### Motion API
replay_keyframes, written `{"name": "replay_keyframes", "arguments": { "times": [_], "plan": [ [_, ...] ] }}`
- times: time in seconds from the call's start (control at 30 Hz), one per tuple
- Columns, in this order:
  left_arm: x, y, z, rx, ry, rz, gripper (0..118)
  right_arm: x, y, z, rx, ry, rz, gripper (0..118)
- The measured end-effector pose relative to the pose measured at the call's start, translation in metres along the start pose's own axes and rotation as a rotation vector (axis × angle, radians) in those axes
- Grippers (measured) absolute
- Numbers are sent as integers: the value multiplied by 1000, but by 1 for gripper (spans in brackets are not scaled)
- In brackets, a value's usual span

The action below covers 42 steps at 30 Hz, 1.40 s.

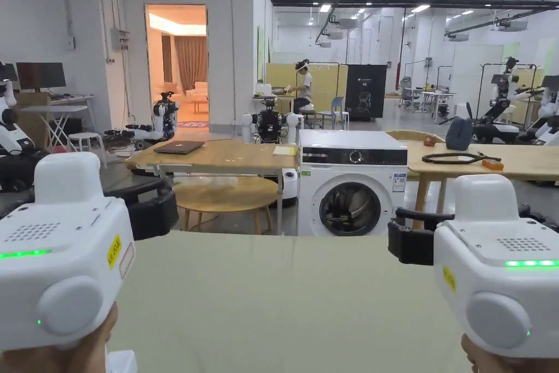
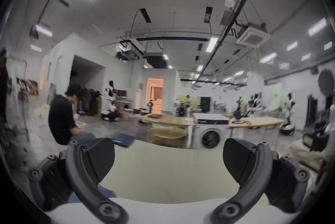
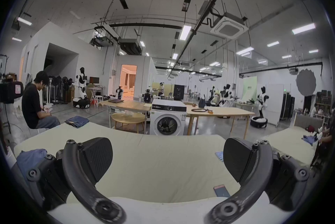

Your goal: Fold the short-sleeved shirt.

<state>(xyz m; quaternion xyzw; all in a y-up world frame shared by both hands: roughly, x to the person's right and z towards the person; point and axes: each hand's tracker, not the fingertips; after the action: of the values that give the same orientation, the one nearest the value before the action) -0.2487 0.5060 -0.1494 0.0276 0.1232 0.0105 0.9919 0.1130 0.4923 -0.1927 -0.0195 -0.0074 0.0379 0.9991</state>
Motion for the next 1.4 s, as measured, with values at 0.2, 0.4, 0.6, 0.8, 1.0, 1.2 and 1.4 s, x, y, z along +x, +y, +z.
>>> {"name": "replay_keyframes", "arguments": {
  "times": [0.2,0.4,0.6,0.8,1.0,1.2,1.4],
  "plan": [
    [11,-4,2,-11,-49,-25,117,6,-2,-4,-8,54,-76,118],
    [9,-6,-5,-19,-56,-16,118,9,4,0,2,81,-85,118],
    [11,-7,-5,-34,-51,-21,118,12,7,2,9,96,-117,118],
    [10,-7,-6,-10,-48,-22,118,14,8,4,22,98,-126,118],
    [5,-7,-10,-19,-55,-9,118,16,9,4,16,78,-113,118],
    [6,-6,-10,-20,-55,-23,118,16,9,4,2,83,-101,118],
    [0,-8,-16,-35,-55,-8,118,18,10,5,9,83,-115,118]
  ]
}}
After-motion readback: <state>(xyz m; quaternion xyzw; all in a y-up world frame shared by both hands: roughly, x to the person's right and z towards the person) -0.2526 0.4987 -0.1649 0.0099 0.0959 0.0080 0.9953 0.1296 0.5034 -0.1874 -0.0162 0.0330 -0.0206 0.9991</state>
